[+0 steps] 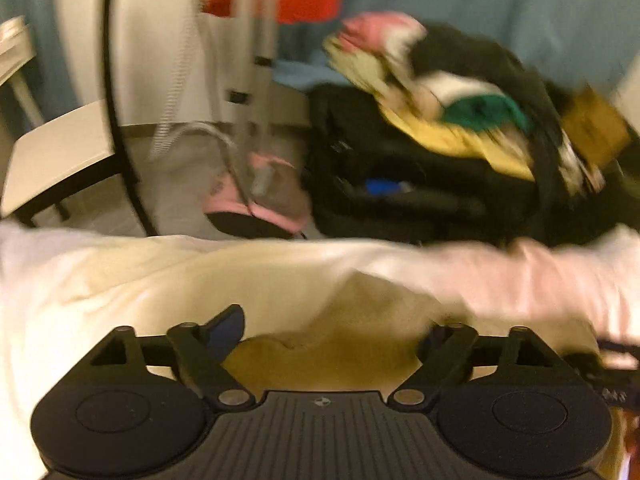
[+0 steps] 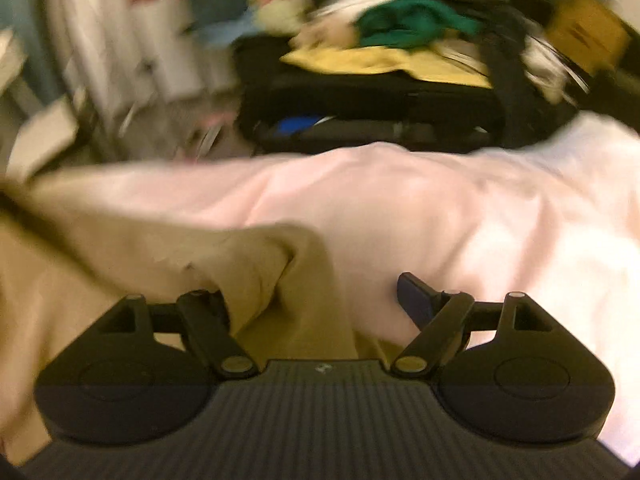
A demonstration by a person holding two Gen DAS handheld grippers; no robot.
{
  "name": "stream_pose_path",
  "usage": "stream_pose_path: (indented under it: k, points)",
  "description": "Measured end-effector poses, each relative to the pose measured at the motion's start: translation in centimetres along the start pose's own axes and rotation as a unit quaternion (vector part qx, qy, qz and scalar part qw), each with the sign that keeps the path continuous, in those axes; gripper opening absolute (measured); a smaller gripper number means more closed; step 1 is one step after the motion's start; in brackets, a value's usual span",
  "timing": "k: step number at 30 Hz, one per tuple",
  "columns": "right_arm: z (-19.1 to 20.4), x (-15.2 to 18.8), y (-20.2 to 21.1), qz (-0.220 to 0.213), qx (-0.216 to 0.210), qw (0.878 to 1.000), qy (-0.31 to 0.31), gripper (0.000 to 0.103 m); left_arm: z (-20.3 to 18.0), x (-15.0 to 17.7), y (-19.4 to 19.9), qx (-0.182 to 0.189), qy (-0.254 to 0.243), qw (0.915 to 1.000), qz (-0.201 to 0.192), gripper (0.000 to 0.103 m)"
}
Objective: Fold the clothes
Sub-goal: 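Lay the T-shirt flat on the duvet and open both tools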
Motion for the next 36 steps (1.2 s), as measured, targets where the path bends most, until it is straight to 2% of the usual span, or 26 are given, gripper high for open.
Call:
stream_pose_path:
  k: [3,6,9,12,17,23,27,31,36]
  points:
    - [1.4,0.5,2.5,0.003,-0.062,0.998,-0.007,0.081,-1.2,1.1,1.2,0.012,-0.029,0.9991,0.027,0.092]
    - [2.2,1.3,6.0,-0.040,-0.092,0.994,-0.033,0.081,-1.8,2.2,5.2,0.017,-0.034,0.9993,-0.002,0.093]
    - [2.7,3.8,10.5,-0.087,-0.064,0.993,-0.042,0.081,-1.8,4.8,10.7,0.022,-0.036,0.9976,-0.054,0.095]
    - [3.9,7.9,15.8,-0.139,-0.051,0.987,-0.055,0.081,-0.7,9.3,17.4,0.038,-0.021,0.9942,-0.099,0.098]
    - [5.7,15.3,25.2,-0.204,-0.058,0.974,-0.081,0.081,1.8,16.9,24.1,0.029,-0.006,0.9919,-0.124,0.098]
    - [7.5,23.2,34.3,-0.268,-0.066,0.954,-0.119,0.081,3.7,25.2,30.6,0.047,0.021,0.9869,-0.153,0.098]
    - [8.3,28.2,36.0,-0.302,-0.065,0.943,-0.128,0.081,4.5,29.9,32.7,0.042,0.034,0.9839,-0.170,0.098]
    - [8.3,31.6,34.3,-0.314,-0.057,0.938,-0.138,0.081,4.6,32.8,33.3,0.032,0.028,0.9793,-0.198,0.098]
    - [7.1,33.7,31.1,-0.309,-0.056,0.935,-0.167,0.081,4.4,34.7,32.5,0.018,0.011,0.9743,-0.224,0.098]
Point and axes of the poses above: each gripper's, at about its wrist camera, not at the fingertips, and y roughly against the way its jaws point, z to its left, x to its underside, the point moved 5 cm from there along -y, roughly the way its jaws point, and after that the axes turned 4 degrees about y, right-handed, at the moved point
